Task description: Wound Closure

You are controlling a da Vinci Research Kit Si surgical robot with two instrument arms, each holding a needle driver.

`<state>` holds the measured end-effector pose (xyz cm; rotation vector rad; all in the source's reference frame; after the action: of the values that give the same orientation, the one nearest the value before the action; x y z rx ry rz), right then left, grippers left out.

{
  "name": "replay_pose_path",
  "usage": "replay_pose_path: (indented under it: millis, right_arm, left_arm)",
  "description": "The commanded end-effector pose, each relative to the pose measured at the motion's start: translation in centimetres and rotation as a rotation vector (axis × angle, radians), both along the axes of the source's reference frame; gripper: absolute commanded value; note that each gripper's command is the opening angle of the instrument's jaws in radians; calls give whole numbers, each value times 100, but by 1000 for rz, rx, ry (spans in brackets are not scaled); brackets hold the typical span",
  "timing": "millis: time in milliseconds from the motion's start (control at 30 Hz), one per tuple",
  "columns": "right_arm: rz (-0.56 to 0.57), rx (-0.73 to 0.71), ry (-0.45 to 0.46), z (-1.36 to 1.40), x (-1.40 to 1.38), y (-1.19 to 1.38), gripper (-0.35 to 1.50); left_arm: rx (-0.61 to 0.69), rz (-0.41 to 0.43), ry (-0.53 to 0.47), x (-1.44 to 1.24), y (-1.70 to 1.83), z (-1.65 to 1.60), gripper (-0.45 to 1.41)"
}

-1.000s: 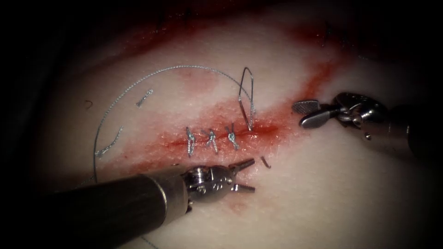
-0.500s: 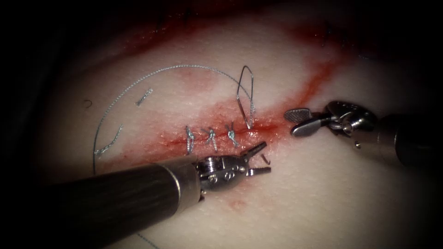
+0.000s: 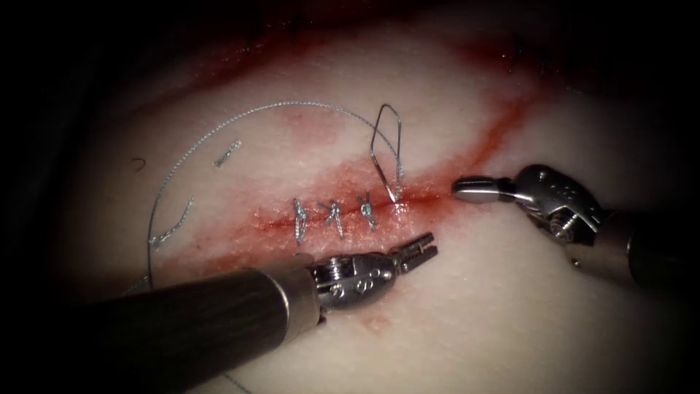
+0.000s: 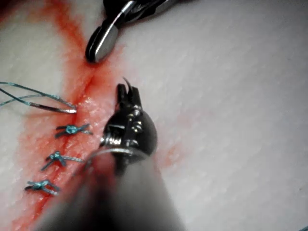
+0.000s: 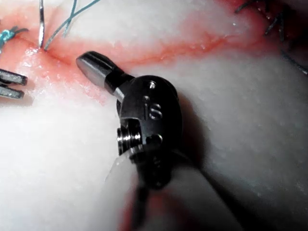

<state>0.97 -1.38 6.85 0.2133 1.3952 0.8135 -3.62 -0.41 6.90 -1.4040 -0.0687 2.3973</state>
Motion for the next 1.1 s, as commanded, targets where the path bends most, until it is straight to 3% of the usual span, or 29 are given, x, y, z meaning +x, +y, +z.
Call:
replay_pose_path:
  millis: [33, 200, 333, 467, 567, 867, 1100]
  right_arm:
    - [-12, -3, 3, 8, 7, -1, -35]
    - [-58, -23, 17, 6, 8, -4, -35]
    - [-139, -66, -17, 3, 11, -8, 22]
    - [-254, -118, -28, -2, 14, -17, 51]
    - [-324, -173, -39, -9, 17, -21, 52]
    - [-462, -353, -113, -47, 35, -38, 83]
    - [-468, -451, -145, -70, 63, -52, 84]
  left_arm:
    - [40, 3, -28, -7, -3, 2, -45]
    - [228, 12, -140, -10, -3, -14, -45]
    - [396, 47, -229, -10, -4, -30, -45]
    - [513, 77, -299, -4, -4, -47, -45]
    - [587, 94, -347, 5, -2, -59, -45]
    - [814, 47, -507, 43, 15, -105, -45]
    - [891, 68, -631, 54, 18, -136, -45]
